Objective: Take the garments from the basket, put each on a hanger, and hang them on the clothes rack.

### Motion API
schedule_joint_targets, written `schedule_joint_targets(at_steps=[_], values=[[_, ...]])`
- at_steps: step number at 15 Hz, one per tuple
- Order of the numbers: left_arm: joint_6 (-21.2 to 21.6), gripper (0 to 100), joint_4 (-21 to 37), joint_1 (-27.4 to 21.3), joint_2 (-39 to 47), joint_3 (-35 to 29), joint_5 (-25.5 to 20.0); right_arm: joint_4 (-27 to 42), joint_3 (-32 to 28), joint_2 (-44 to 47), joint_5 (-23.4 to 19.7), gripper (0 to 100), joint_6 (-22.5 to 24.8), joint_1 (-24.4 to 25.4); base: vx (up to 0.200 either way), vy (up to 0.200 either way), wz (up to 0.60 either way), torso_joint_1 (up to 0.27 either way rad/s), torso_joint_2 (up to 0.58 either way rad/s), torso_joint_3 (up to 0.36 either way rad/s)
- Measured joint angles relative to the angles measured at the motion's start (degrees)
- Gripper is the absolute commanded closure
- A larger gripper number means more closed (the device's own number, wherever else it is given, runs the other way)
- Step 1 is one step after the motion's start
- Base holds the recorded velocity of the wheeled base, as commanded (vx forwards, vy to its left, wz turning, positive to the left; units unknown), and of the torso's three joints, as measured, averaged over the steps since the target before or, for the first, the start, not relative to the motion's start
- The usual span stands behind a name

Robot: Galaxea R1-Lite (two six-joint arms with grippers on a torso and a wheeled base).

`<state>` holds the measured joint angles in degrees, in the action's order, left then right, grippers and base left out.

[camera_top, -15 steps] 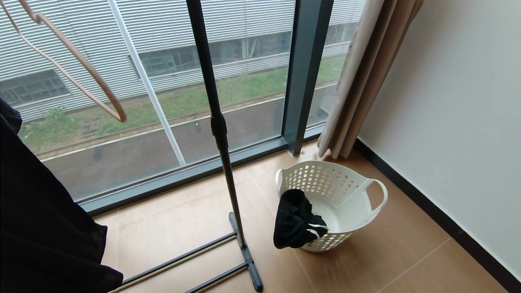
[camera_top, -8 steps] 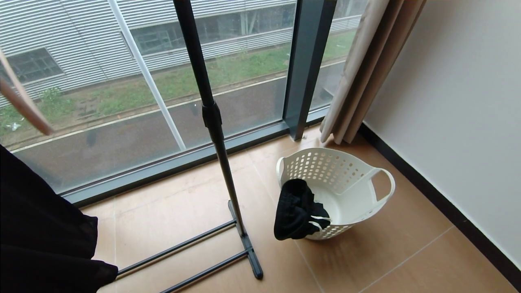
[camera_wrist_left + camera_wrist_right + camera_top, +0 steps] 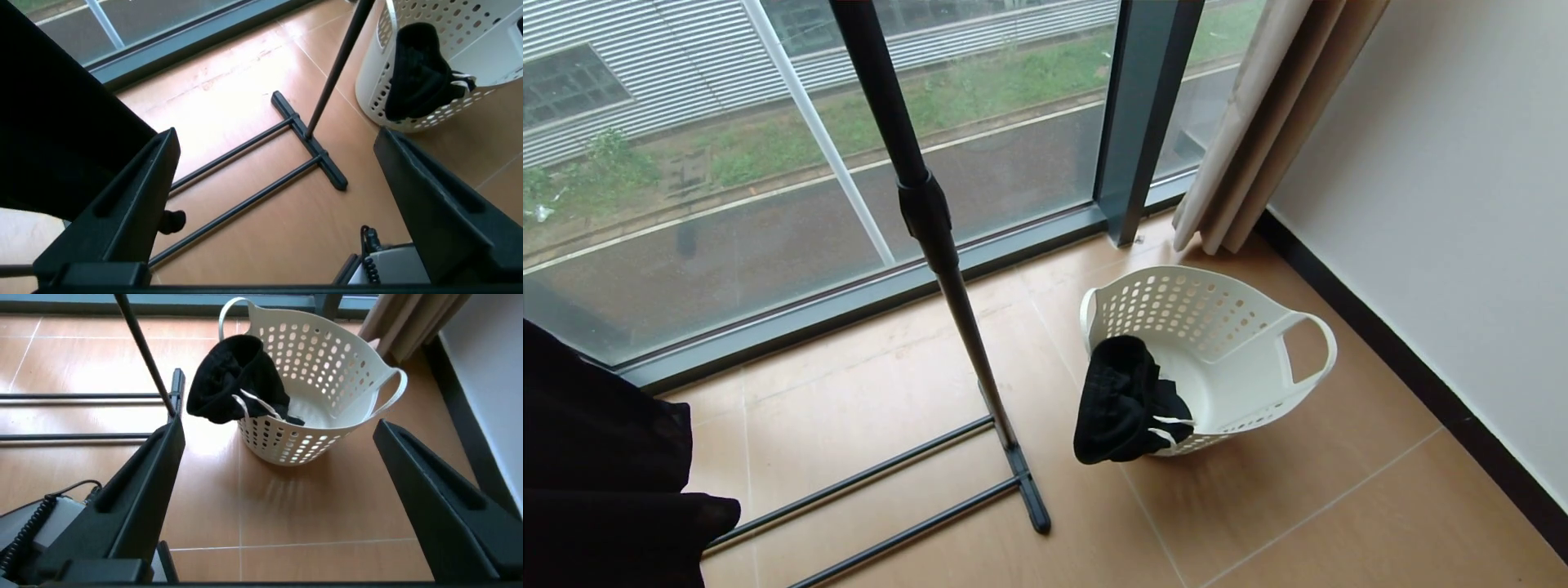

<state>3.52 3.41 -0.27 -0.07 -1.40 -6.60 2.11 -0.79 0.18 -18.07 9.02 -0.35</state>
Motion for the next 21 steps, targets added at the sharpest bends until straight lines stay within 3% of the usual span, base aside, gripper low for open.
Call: schedule_joint_targets(at_steps=[3, 6, 8, 14, 18, 21], values=[[0.0, 0, 0.0, 0.0, 0.0, 0.0, 0.0, 0.3, 0.0, 0.0, 0.2, 0, 0.1, 0.0, 0.000, 0.000, 0.00, -0.001, 0.00, -0.173], [0.0, 0, 0.0, 0.0, 0.0, 0.0, -0.2, 1.5, -0.7, 1.0, 7.4, 0, 0.0, -0.1, 0.000, 0.000, 0.00, 0.001, 0.00, -0.024], [0.0, 0, 0.0, 0.0, 0.0, 0.0, -0.2, 1.7, -2.0, 5.5, 8.5, 0, 0.0, -0.1, 0.000, 0.000, 0.00, 0.000, 0.00, 0.000], [0.0, 0, 0.0, 0.0, 0.0, 0.0, -0.1, -8.9, -10.0, 37.9, 7.7, 0, -0.5, 1.0, 0.000, 0.000, 0.00, 0.000, 0.00, 0.000], [0.0, 0, 0.0, 0.0, 0.0, 0.0, -0.1, -11.8, -23.8, 60.8, 9.4, 0, 0.7, 7.3, 0.000, 0.000, 0.00, 0.000, 0.00, 0.000], [-0.1, 0, 0.0, 0.0, 0.0, 0.0, -0.1, -12.4, -36.3, 75.6, 13.6, 0, 6.5, 12.5, 0.000, 0.000, 0.00, 0.000, 0.00, 0.000]])
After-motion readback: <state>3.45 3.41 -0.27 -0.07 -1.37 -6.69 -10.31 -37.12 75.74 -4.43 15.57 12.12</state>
